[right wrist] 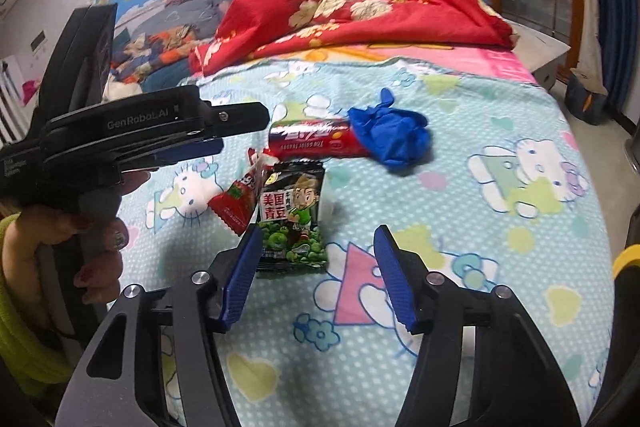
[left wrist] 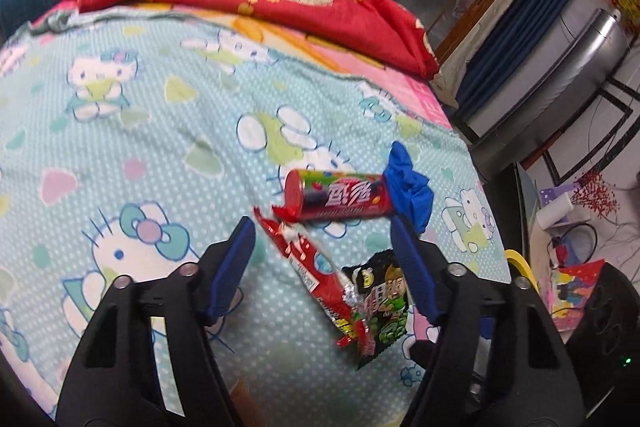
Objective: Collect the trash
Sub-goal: 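Grasp the red wrapper with the left gripper while the right grasps the green pea snack bag, then carry the red wrapper and green snack bag over the yellow-rimmed bin with both grippers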
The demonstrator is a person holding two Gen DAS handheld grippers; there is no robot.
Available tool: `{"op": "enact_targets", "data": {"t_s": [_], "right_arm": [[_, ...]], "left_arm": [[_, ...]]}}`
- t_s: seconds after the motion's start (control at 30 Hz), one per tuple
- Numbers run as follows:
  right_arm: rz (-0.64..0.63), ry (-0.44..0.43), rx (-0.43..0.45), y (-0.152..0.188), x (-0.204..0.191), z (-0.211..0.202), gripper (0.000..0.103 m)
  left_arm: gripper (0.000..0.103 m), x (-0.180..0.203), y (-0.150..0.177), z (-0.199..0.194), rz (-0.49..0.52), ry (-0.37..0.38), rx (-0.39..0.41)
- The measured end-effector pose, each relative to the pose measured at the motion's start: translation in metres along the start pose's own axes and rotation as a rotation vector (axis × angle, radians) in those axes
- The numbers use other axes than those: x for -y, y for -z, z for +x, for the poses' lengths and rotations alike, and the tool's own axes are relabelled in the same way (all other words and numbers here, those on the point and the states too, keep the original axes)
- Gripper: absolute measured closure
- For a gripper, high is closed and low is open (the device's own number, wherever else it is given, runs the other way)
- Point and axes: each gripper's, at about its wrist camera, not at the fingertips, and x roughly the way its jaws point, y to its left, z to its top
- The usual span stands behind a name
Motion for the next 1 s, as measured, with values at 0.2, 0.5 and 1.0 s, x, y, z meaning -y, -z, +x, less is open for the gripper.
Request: {"op": "enact_targets", "data": {"t_s": [0.2,0.5,1.0], "right_arm": [[-0.01,-0.026,-0.051,0.0,-0.003,0.026,0.06],[-0.005,-0.032,-0.052,0.011,-0.005,0.026,0.091],[0.091,0.044,0.023,0.017,0.027,-0.012,0.096]], "left_arm": [[0.056,-0.011,0.005,0.012,-0.053,0.028,-0.056],[0.078,-0.015,0.013,0.024,-0.073,0.039,-0.096],[0.089,0.012,0.016,0.015,-0.02,0.078,-0.107]]}}
